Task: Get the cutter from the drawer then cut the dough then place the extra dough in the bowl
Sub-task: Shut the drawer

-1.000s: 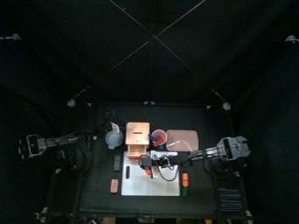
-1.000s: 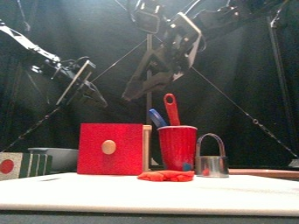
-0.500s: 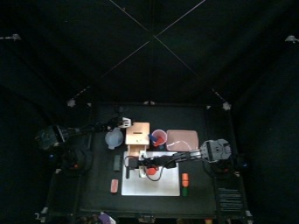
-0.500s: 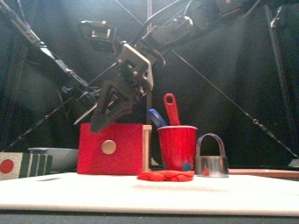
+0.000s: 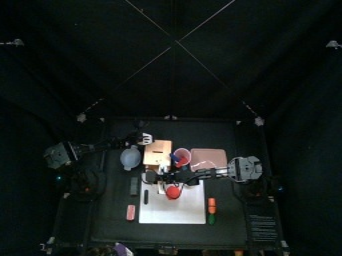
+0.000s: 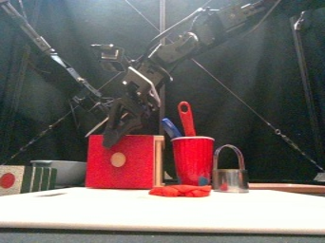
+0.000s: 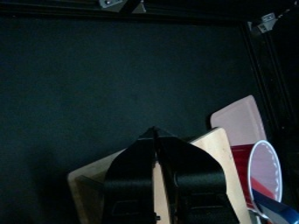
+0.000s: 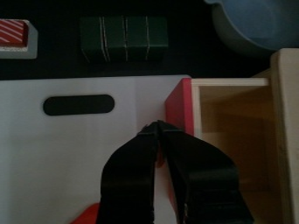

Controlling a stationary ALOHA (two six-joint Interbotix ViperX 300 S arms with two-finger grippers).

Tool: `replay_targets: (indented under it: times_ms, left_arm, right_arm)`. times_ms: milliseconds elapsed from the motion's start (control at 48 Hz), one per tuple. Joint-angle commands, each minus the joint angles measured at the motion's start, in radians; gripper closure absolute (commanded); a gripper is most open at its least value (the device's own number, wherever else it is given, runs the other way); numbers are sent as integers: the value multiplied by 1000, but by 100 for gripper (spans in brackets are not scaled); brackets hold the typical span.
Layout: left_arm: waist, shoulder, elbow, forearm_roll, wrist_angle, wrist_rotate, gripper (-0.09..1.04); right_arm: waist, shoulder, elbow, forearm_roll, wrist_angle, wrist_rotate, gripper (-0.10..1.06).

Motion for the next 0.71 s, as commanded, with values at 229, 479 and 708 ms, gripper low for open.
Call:
replay_targets:
  times_ms: [229,479,708]
  left_arm:
    - [-2,-9,5,2,5,-2,56]
    - [-5,-11,6,2,8,-3,56]
    - [-3,-12,6,2,8,-3,56]
  right_arm:
    - [-71,-29,-28,-29,21,5,46]
    - [-98,-29,-31,-35,23,3,46]
    - [-103,-25,-43,-37,20,5,46]
